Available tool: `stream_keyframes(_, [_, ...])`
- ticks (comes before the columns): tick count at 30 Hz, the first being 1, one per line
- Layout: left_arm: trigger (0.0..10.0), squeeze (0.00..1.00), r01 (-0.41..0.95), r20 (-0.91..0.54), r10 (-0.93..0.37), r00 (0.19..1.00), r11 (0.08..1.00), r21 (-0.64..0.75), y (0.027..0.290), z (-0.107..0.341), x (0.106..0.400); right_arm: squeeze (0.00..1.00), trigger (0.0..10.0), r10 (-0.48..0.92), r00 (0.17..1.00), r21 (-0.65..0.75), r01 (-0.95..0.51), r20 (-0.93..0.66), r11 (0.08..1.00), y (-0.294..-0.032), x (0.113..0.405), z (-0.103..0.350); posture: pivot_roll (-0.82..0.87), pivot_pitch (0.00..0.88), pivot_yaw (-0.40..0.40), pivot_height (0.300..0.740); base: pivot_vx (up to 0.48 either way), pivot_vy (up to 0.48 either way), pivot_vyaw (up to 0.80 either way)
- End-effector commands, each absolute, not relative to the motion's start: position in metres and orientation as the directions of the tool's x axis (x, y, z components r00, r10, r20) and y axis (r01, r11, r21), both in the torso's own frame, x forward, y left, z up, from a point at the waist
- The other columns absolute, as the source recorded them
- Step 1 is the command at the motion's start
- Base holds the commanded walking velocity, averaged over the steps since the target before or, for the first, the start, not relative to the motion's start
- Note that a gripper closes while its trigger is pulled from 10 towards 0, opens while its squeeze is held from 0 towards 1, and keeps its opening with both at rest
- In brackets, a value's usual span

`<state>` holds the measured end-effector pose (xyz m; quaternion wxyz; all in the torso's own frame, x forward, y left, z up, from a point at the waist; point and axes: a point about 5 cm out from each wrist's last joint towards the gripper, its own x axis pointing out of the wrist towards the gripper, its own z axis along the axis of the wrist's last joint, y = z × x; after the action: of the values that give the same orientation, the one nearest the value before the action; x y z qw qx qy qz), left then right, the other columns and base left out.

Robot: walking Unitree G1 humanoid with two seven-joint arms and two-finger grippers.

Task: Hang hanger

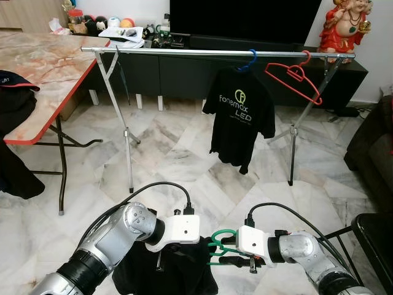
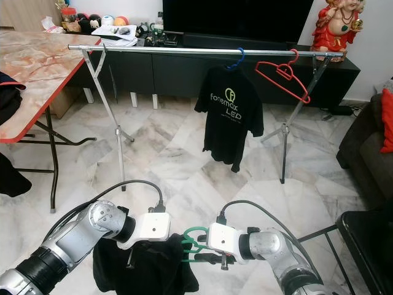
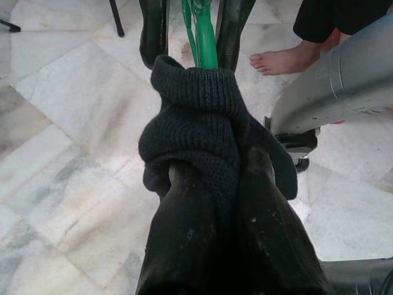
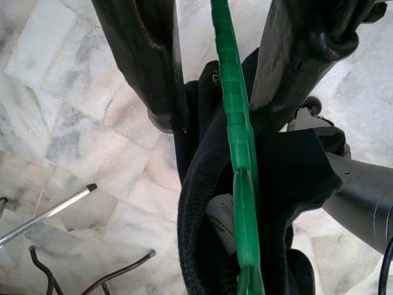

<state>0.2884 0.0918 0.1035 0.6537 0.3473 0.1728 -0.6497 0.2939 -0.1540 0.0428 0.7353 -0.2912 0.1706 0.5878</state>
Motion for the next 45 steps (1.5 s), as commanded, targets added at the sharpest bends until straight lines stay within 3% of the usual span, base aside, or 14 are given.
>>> stream_keyframes(1, [10.0,0.0,0.947,-0.651,-0.755,0.077,-0.149,0.285,0.078,0.119,0.287,0.0,10.0,0.758,0.25,-0.246,-0.962,-0.603,0.121,-0.149,0.296,0.044,0.01,0.08,-0.061,0.74,0.0,0.0,0.0])
stream_keyframes(14, [10.0,0.0,0.944,-0.674,-0.737,0.058,-0.18,0.278,0.079,0.118,0.284,0.0,10.0,0.752,0.325,-0.302,-0.937,-0.573,0.175,-0.149,0.305,0.051,0.0,0.079,-0.062,0.74,0.0,0.0,0.0])
stream_keyframes(26, [10.0,0.0,0.943,-0.702,-0.71,0.066,-0.186,0.277,0.082,0.112,0.284,0.0,10.0,0.771,0.282,-0.264,-0.952,-0.571,0.153,-0.155,0.308,0.06,0.0,0.073,-0.061,0.74,0.0,0.0,0.0])
stream_keyframes(37, [10.0,0.0,0.936,-0.703,-0.707,0.081,-0.189,0.298,0.08,0.112,0.285,0.0,10.0,0.758,0.129,-0.163,-0.986,-0.64,0.03,-0.159,0.298,0.054,0.0,0.071,-0.063,0.74,0.0,0.0,0.0])
stream_keyframes(45, [10.0,0.0,0.936,-0.699,-0.71,0.086,-0.183,0.301,0.08,0.112,0.285,0.0,10.0,0.753,0.119,-0.156,-0.988,-0.648,0.022,-0.156,0.298,0.052,0.0,0.073,-0.066,0.74,0.0,0.0,0.0])
